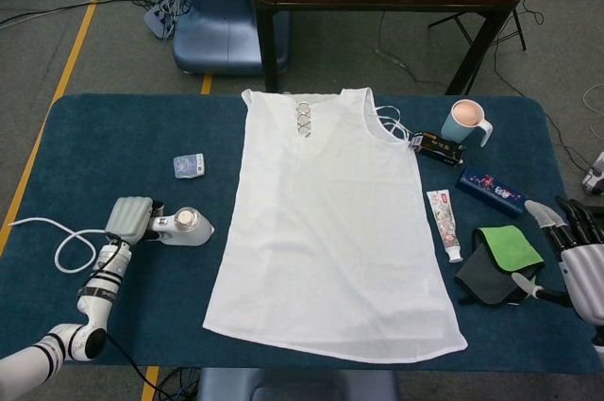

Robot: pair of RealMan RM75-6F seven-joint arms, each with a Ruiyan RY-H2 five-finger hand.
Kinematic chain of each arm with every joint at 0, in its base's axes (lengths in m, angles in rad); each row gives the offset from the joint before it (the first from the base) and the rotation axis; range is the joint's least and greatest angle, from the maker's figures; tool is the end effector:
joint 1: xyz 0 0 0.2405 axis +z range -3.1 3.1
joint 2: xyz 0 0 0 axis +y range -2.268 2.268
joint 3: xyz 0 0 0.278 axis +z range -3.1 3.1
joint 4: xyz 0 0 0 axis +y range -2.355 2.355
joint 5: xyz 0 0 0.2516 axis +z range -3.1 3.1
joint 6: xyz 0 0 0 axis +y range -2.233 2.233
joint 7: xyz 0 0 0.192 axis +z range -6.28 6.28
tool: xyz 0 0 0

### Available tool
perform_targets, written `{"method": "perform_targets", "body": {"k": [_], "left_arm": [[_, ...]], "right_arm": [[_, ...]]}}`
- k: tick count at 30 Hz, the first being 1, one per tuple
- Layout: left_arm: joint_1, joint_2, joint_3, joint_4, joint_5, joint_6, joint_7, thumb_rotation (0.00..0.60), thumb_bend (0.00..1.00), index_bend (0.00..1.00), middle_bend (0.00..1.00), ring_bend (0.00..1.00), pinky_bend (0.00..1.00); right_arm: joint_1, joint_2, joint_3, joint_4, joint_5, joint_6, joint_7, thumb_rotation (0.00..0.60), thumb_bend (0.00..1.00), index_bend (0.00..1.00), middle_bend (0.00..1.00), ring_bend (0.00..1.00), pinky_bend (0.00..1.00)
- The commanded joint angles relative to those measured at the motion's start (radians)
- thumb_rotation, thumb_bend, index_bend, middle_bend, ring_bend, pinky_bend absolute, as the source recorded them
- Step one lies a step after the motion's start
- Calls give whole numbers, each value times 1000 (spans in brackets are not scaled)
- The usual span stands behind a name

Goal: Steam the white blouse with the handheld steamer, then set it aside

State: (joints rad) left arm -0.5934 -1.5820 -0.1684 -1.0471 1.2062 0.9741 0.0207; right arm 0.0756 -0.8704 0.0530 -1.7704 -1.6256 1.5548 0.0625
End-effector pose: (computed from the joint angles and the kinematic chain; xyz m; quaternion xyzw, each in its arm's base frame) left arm -0.3095 0.4424 -0.0193 -0.6587 -0.4141 -0.3425 0.5266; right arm -0.3025 -0.2280 0.1993 0.6238 -0.3329 0.4225 0.5671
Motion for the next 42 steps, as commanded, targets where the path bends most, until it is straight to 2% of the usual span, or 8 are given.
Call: {"method": "perform_targets", "body": {"k": [1,8,15,22,33,39,42], "left_arm": [[-7,3,-3,53,47,-31,-170,600,252,861,856,705,789],[-13,42,-19,56,68,-69,-353,600,253,867,858,712,796],[-11,87,-33,-18,84,-55,-419,600,253,867,852,704,796],[-1,118,-34,-144,96,6,-338,600,253,867,850,703,796],[12,145,-35,-354,56,62,-143,600,253,867,844,699,796],[-14,107,-35,-408,44,65,-38,600,253,867,843,696,796],[-39,83,-32,-412,40,45,12,600,253,867,842,695,796]], "right_arm": [[0,0,0,-2,0,-1,-2,600,115,13,174,5,0],[3,1,0,-11,0,-9,-14,600,115,13,173,6,0],[20,-6,-8,-23,-16,-44,-31,600,115,12,174,6,0],[45,-15,-26,-27,-45,-93,-41,600,115,12,174,6,0],[103,-44,-87,-7,-122,-221,-23,600,139,12,163,6,0],[159,-85,-116,7,-173,-313,-20,600,238,12,149,6,0],[199,-104,-139,3,-194,-392,-24,600,339,12,122,6,0]]}}
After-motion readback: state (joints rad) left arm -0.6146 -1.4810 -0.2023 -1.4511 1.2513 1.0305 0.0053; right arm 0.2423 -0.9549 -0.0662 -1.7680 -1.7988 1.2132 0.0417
